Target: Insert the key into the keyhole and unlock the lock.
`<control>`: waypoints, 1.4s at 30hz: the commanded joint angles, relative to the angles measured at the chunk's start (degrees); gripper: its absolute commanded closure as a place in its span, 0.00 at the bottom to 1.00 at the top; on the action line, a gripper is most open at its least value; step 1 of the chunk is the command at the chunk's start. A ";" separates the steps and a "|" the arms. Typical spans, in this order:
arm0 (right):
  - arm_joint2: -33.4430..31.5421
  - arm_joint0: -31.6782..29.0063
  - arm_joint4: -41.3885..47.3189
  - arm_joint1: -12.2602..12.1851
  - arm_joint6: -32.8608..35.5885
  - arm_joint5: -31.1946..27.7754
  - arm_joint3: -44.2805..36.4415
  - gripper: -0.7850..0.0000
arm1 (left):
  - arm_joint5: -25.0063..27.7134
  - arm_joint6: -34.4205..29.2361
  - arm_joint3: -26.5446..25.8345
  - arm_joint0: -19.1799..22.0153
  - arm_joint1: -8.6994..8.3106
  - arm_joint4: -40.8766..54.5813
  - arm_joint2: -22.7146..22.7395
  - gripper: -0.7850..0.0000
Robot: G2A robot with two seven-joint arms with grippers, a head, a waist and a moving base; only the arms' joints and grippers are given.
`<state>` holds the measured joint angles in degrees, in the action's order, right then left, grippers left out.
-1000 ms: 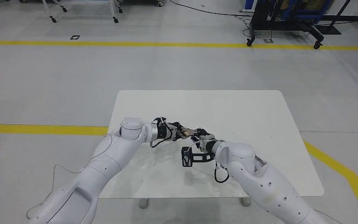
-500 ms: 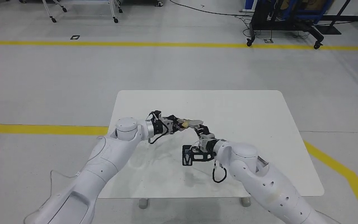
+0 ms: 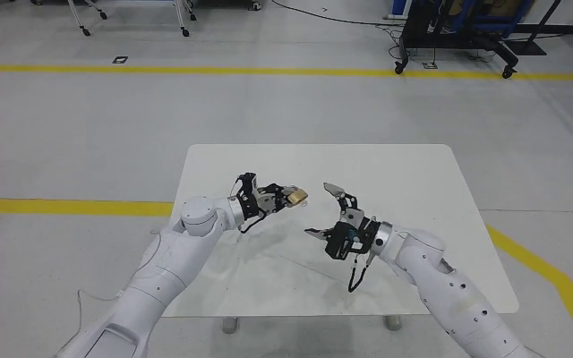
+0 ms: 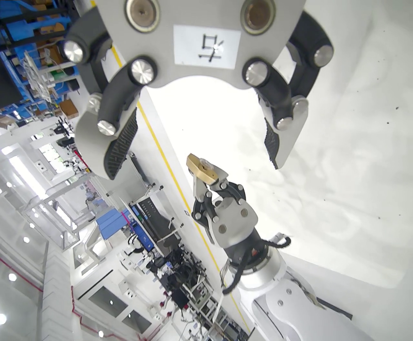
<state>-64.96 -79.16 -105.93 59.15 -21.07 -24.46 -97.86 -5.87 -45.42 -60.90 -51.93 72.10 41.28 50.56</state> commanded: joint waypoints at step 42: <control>10.16 4.06 5.09 5.88 1.05 19.65 10.37 1.00 | 9.72 15.30 -12.60 -9.77 -0.55 -13.55 6.37 1.00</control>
<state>-54.12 -75.24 -104.75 64.99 -18.70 -3.21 -88.02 3.36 -30.67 -73.34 -61.51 71.54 28.20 56.81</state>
